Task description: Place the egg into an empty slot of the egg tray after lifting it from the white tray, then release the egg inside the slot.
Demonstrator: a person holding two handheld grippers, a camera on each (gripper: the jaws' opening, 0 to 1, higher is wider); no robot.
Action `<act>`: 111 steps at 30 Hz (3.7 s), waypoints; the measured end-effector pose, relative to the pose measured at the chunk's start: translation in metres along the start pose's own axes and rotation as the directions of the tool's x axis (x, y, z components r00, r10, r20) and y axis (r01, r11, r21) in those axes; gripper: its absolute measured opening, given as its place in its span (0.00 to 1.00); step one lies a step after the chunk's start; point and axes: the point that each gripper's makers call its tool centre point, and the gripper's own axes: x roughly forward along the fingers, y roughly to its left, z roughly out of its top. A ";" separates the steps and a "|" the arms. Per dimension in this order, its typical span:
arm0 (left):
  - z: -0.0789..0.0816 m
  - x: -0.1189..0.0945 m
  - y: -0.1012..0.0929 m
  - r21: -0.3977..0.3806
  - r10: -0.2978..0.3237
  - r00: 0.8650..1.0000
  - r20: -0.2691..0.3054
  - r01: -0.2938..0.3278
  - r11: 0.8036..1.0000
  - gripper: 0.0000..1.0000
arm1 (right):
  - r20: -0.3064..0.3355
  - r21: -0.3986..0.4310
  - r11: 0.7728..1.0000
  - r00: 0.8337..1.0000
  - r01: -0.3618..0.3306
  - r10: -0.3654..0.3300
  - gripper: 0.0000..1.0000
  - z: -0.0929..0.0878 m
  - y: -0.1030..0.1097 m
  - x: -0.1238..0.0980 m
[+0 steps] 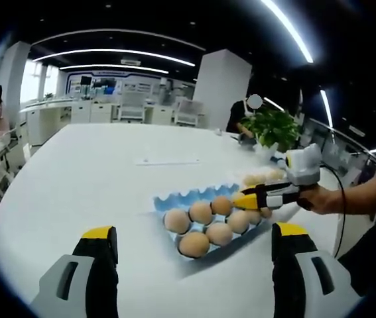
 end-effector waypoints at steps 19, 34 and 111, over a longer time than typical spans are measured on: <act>0.004 0.004 -0.004 0.005 -0.015 1.000 0.002 0.015 1.000 0.97 | 0.105 0.120 0.982 0.982 0.145 -0.158 0.25 -0.004 -0.052 -0.055; 0.005 0.009 -0.006 0.011 -0.024 1.000 -0.010 0.024 1.000 0.97 | 0.080 0.310 0.745 0.765 0.590 -0.639 0.25 -0.035 -0.198 -0.168; 0.005 0.004 -0.005 0.019 -0.014 1.000 -0.009 0.014 1.000 0.96 | 0.137 0.144 0.964 0.961 0.221 -0.241 0.27 0.011 -0.082 -0.070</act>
